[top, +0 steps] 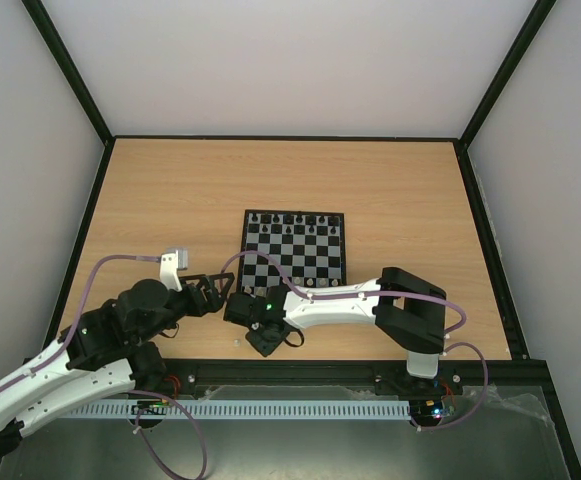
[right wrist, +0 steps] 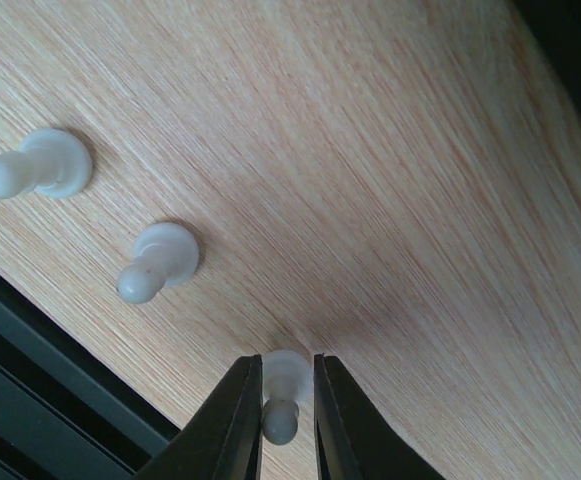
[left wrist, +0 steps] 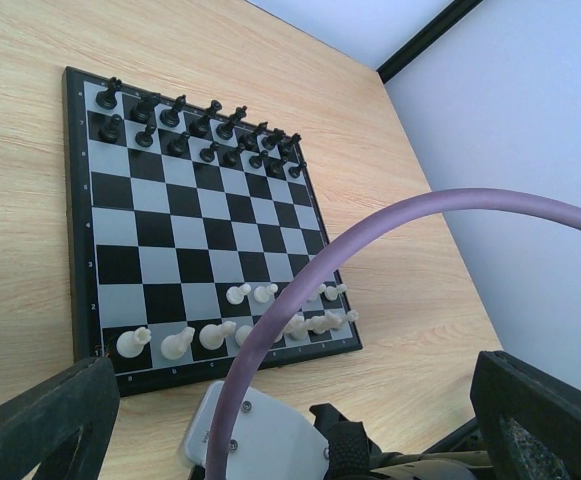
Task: Set up the chess pieces on the board
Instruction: Pick up the chess piece at the center of the board.
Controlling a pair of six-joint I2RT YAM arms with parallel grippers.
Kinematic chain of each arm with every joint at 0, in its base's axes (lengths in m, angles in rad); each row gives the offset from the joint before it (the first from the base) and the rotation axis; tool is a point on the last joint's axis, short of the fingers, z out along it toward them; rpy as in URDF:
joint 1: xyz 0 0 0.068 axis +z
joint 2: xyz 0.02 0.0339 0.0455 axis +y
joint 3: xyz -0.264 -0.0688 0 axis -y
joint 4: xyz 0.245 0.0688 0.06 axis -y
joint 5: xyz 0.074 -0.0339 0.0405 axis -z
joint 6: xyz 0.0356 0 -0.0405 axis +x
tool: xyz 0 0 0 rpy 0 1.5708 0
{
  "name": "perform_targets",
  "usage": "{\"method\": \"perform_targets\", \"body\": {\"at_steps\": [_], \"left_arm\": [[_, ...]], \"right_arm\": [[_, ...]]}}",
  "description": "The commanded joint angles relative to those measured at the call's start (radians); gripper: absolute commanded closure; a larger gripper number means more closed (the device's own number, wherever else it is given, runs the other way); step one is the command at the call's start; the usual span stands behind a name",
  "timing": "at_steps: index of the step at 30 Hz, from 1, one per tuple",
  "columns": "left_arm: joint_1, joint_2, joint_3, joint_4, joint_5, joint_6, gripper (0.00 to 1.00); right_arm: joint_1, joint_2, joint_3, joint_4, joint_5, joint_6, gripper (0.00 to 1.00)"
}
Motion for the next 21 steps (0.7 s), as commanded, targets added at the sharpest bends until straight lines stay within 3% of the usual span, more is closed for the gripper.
{"method": "perform_targets", "body": {"at_steps": [1,7,21], "left_arm": [[0.003,0.012,-0.004,0.015,0.014,0.018,0.01],[0.004,0.022,-0.004,0.023,0.017,0.018,0.01],[0.004,0.066,0.004,0.068,0.020,0.032,0.01]], "right_arm": [[0.008,0.002,0.004,-0.060,0.014,0.008,0.89],[0.008,-0.014,-0.011,-0.055,0.011,0.008,0.99],[-0.017,-0.238,-0.098,-0.148,0.108,0.040,0.99]]}}
